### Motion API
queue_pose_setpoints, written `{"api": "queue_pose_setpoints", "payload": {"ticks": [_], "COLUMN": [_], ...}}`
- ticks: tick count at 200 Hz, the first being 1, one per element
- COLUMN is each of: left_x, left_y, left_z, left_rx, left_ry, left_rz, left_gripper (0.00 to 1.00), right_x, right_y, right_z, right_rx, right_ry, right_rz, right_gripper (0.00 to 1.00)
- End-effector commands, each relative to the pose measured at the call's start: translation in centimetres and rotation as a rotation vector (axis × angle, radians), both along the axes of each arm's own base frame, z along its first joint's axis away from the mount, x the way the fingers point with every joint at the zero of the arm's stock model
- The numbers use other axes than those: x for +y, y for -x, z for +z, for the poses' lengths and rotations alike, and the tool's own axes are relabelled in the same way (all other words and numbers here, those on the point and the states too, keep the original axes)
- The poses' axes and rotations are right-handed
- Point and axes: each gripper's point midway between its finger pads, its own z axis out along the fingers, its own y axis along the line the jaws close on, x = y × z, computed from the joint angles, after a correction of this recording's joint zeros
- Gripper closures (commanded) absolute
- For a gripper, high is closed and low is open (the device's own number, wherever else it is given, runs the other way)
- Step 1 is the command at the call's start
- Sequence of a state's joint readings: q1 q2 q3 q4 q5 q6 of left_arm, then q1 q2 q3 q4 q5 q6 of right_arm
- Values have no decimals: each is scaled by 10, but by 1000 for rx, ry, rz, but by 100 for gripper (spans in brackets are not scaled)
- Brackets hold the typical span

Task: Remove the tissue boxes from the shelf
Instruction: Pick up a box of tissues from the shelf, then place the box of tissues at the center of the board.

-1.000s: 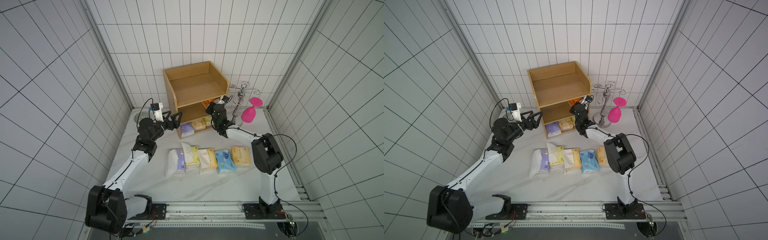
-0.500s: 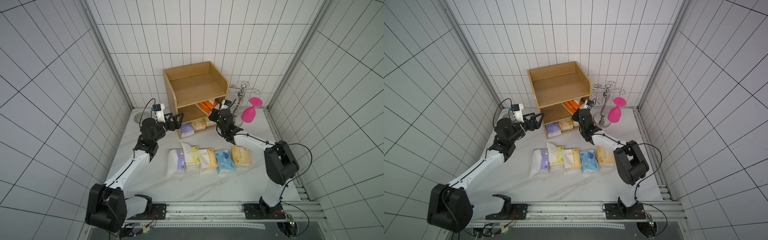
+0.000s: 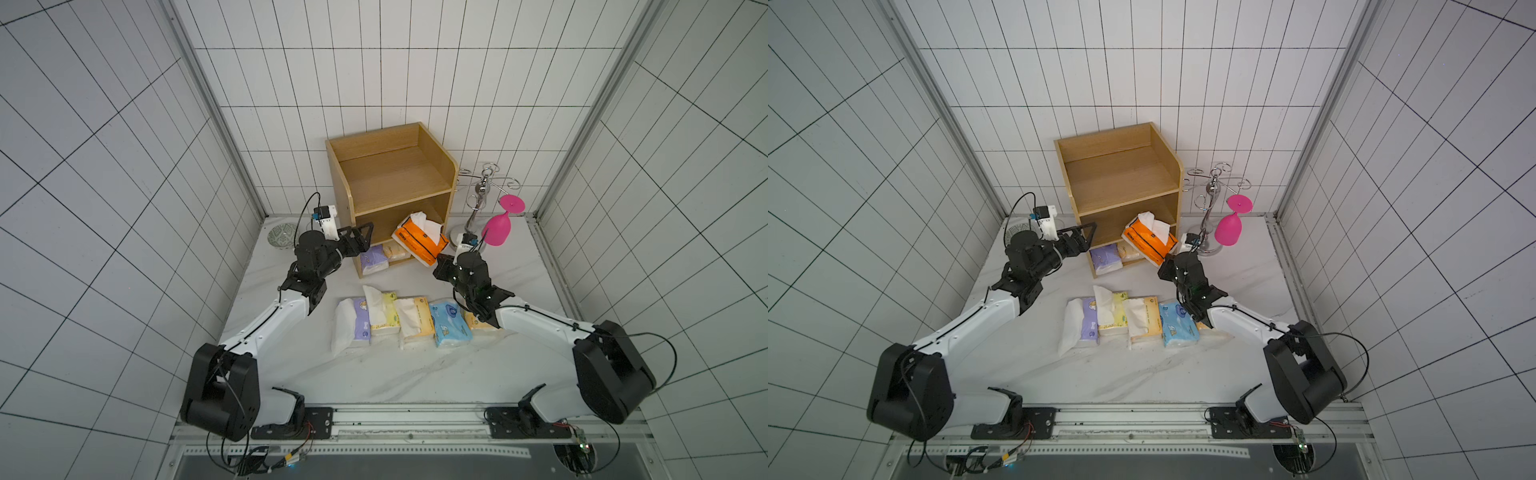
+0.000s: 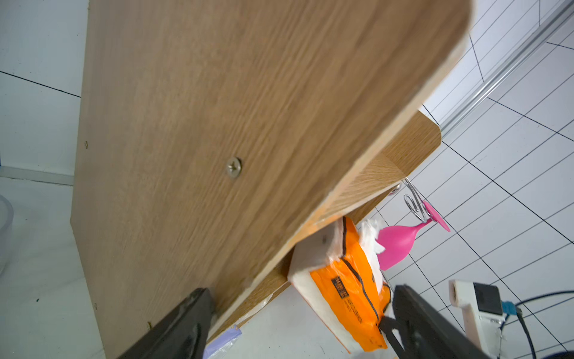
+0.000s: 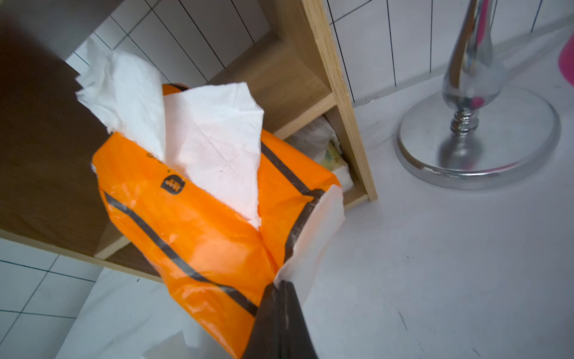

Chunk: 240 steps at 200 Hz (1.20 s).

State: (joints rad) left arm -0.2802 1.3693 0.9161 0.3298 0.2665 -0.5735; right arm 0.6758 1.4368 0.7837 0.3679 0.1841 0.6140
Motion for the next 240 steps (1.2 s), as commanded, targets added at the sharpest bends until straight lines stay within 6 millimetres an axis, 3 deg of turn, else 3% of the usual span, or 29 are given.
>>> {"api": "queue_pose_setpoints", "payload": {"ticks": [1,46,84,114,136,170,177,190,201,225,240], "left_x": [-6,-15,-24,-28,-28,-28,-29,-28,-26,-15,-10], "left_y": [-7,-7,-4,-1,-2,-4,-3,-3,-3,-8,-14], "left_z": [6,1,-2,-2,1,3,4,2,-1,-7,-10], "left_rx": [2,7,12,8,3,1,-2,-3,-5,-1,18], "left_ry": [25,9,-8,-32,-48,-51,-51,-61,-82,-108,-96], "left_rz": [4,10,-1,-4,0,1,-2,-1,11,59,62], "left_gripper": [5,6,6,6,6,6,6,5,6,5,5], "right_x": [-7,-23,-28,-45,-69,-92,-93,-92,-93,-80,-62], "right_y": [19,29,29,33,39,44,46,47,48,44,41], "right_z": [-26,-69,-93,-104,-111,-108,-103,-88,-71,-33,-24], "right_rx": [48,113,156,180,206,237,234,215,193,173,206], "right_ry": [81,157,182,199,207,187,195,200,201,224,221], "right_rz": [38,30,20,-18,-72,-87,-78,-64,-57,18,99], "right_gripper": [100,100,100,100,100,100,91,54,40,35,38]}}
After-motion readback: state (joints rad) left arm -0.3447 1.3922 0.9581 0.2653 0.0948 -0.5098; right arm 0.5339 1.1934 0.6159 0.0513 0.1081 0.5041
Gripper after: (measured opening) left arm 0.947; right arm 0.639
